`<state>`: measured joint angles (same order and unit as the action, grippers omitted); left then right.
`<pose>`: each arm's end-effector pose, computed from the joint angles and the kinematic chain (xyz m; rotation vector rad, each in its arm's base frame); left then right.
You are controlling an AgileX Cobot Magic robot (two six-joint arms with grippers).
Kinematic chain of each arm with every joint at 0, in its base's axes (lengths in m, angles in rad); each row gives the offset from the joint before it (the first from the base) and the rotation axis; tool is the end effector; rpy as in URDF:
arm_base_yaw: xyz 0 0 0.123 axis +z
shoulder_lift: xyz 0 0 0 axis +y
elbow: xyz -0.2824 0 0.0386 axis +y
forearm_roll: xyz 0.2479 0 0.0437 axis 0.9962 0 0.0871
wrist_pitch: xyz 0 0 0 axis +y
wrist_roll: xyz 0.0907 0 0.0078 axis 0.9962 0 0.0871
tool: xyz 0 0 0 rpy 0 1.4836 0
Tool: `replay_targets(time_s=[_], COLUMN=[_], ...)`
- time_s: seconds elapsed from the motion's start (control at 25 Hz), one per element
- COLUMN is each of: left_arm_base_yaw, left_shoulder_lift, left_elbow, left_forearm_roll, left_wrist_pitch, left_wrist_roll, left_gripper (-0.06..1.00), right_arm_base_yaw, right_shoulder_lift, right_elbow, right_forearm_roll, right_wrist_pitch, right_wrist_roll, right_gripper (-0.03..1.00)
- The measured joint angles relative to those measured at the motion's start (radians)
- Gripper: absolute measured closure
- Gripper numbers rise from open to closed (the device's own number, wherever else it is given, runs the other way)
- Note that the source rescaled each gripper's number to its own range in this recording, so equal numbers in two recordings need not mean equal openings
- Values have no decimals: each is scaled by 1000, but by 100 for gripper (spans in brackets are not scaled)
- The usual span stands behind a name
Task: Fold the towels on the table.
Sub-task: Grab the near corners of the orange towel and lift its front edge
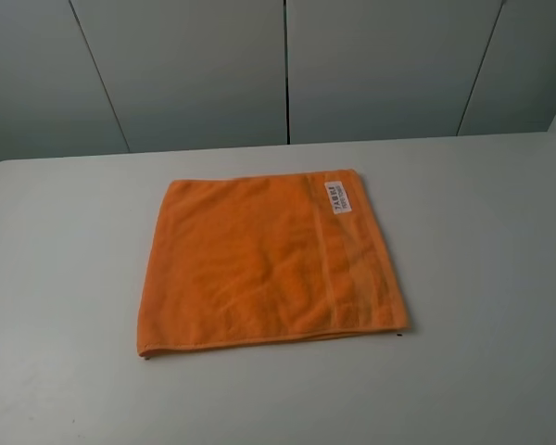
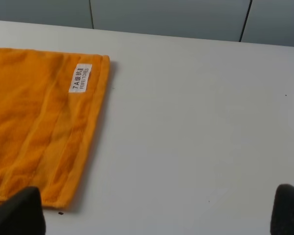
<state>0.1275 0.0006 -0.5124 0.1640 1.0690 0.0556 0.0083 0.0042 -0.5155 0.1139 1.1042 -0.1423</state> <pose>-0.0087 0.0120 0.2808 -0.0830 2.0423 0.3107 -0.0082 0.0092 0.2784 -0.1648 2.0649 0.0547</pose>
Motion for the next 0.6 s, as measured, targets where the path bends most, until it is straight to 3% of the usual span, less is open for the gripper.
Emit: replay_targets(time_s=[0.48,0.6], left_arm_base_yaw=[-14,-18], left_shoulder_lift=[0,0], left_elbow=[0,-2], left_forearm_roll=[-45,-45], left_wrist_pitch=[-11,-26], left_wrist_roll=[-2,0], left_gripper=[-5,-5], right_arm_base_yaw=[0,0], right_shoulder_lift=[0,0], right_elbow=[0,0], right_forearm_roll=[7,49], right_wrist_pitch=[0,-2], right_wrist_roll=[-2,44], right_gripper=[-3,-3])
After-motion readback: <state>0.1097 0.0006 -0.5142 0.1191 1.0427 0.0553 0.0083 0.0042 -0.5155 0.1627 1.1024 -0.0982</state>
